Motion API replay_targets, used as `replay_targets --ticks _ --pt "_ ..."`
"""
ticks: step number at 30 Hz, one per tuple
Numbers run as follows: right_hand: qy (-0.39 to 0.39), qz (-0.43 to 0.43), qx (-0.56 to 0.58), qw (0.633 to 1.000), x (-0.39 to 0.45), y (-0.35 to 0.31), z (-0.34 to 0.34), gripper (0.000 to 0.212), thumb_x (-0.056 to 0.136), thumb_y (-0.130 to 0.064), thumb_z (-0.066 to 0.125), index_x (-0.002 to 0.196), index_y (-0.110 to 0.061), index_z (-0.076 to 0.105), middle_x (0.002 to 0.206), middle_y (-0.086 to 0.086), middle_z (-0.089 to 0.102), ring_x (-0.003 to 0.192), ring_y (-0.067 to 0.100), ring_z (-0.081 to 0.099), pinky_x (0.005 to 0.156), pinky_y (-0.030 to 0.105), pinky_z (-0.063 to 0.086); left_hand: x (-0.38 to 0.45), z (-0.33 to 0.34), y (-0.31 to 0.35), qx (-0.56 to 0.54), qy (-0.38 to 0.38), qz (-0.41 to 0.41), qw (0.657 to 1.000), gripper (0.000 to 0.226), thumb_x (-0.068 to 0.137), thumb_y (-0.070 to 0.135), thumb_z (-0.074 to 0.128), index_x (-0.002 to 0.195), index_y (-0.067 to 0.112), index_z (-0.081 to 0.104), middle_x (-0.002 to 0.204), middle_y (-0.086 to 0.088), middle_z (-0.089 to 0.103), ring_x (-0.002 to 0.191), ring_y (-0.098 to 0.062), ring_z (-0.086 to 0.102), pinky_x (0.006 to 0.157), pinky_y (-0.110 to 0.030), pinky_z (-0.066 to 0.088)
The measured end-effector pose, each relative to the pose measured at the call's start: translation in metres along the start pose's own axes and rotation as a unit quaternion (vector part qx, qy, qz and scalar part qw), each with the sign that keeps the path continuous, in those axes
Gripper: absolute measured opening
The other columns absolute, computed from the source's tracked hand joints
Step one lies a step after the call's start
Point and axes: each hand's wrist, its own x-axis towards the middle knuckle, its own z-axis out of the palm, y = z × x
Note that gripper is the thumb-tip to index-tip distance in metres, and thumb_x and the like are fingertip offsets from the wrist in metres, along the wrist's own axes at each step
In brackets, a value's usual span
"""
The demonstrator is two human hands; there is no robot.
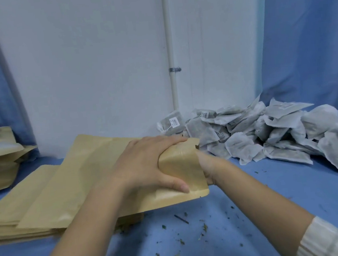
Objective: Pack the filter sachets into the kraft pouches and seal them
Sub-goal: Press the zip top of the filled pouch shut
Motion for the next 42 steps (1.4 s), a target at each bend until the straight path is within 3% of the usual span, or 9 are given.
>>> replay_targets --ticks 8,15,22,26,28,30,33,39,42 --pt "-0.026 0.064 -0.104 0.992 -0.023 -0.021 0.094 0.020 0.097 -0.011 0.044 0.081 -0.019 0.054 0.053 -0.009 0.064 0.047 0.000 0.061 0.047 0.014 0.049 -0.098 -0.032 0.000 -0.014 0.003 -0.067 0.998 0.089 0.044 0.080 0.067 0.123 0.069 0.027 0.134 0.038 0.036 0.126 0.008 0.030 0.109 -0.026 0.023" --pt "-0.040 0.071 -0.103 0.991 -0.034 -0.009 0.197 0.019 0.096 -0.017 0.047 0.081 -0.016 0.058 0.064 -0.001 0.061 0.057 0.009 0.060 0.056 0.021 0.048 -0.209 -0.060 0.001 -0.003 0.018 -0.124 0.992 0.099 0.039 0.085 0.058 0.130 0.061 0.029 0.135 0.036 0.038 0.127 0.002 0.033 0.110 -0.032 0.026" --pt "-0.051 0.121 -0.081 0.988 -0.025 0.013 0.302 0.024 0.096 -0.016 0.046 0.074 -0.017 0.053 0.045 -0.004 0.057 0.043 0.007 0.057 0.043 0.015 0.043 -0.320 -0.077 -0.024 -0.006 0.031 -0.186 0.982 0.098 0.039 0.087 0.061 0.129 0.064 0.028 0.131 0.038 0.040 0.125 0.003 0.036 0.107 -0.034 0.030" --pt "-0.039 0.101 -0.160 0.981 -0.014 0.019 0.354 0.021 0.101 -0.008 0.034 0.092 -0.016 0.052 0.067 -0.002 0.040 0.073 0.016 0.047 0.060 0.010 0.040 -0.366 -0.082 -0.044 0.011 0.050 -0.230 0.972 0.105 0.038 0.087 0.064 0.133 0.057 0.031 0.136 0.034 0.038 0.129 -0.001 0.034 0.110 -0.037 0.028" --pt "0.016 0.068 -0.171 0.983 -0.005 0.028 0.369 0.017 0.101 -0.004 0.028 0.099 -0.017 0.039 0.071 -0.012 0.022 0.087 0.015 0.031 0.049 -0.001 0.030 -0.380 -0.080 -0.052 0.014 0.049 -0.243 0.969 0.107 0.040 0.082 0.069 0.136 0.053 0.032 0.139 0.029 0.039 0.130 -0.003 0.034 0.110 -0.039 0.027" --pt "0.035 0.042 -0.198 0.979 0.005 0.039 0.378 0.019 0.100 0.000 0.029 0.108 -0.013 0.040 0.071 -0.011 0.021 0.097 0.012 0.025 0.058 0.006 0.033 -0.386 -0.077 -0.058 0.008 0.049 -0.241 0.969 0.107 0.041 0.078 0.073 0.136 0.051 0.033 0.138 0.029 0.040 0.130 -0.002 0.035 0.109 -0.039 0.029" --pt "0.080 0.060 -0.200 0.975 0.009 0.049 0.376 0.024 0.098 -0.008 0.036 0.078 -0.015 0.047 0.072 0.002 0.040 0.081 0.017 0.041 0.066 0.027 0.038 -0.384 -0.072 -0.064 -0.006 0.046 -0.244 0.969 0.109 0.038 0.077 0.073 0.136 0.053 0.033 0.138 0.030 0.041 0.131 -0.002 0.036 0.109 -0.040 0.029" --pt "0.164 -0.062 -0.215 0.961 -0.002 0.069 0.310 0.021 0.087 -0.017 0.059 0.102 -0.026 0.071 0.093 -0.010 0.069 0.089 0.008 0.061 0.088 0.031 0.050 -0.371 -0.068 -0.074 -0.032 0.056 -0.276 0.959 0.108 0.037 0.074 0.074 0.136 0.053 0.035 0.140 0.027 0.042 0.132 -0.005 0.035 0.109 -0.041 0.030" --pt "0.219 -0.034 -0.319 0.922 -0.005 0.079 0.276 0.021 0.089 -0.024 0.057 0.106 -0.025 0.069 0.097 -0.012 0.067 0.088 0.005 0.057 0.080 0.019 0.041 -0.368 -0.066 -0.075 -0.036 0.058 -0.284 0.956 0.107 0.038 0.072 0.076 0.135 0.054 0.036 0.140 0.026 0.042 0.132 -0.005 0.035 0.109 -0.040 0.030"
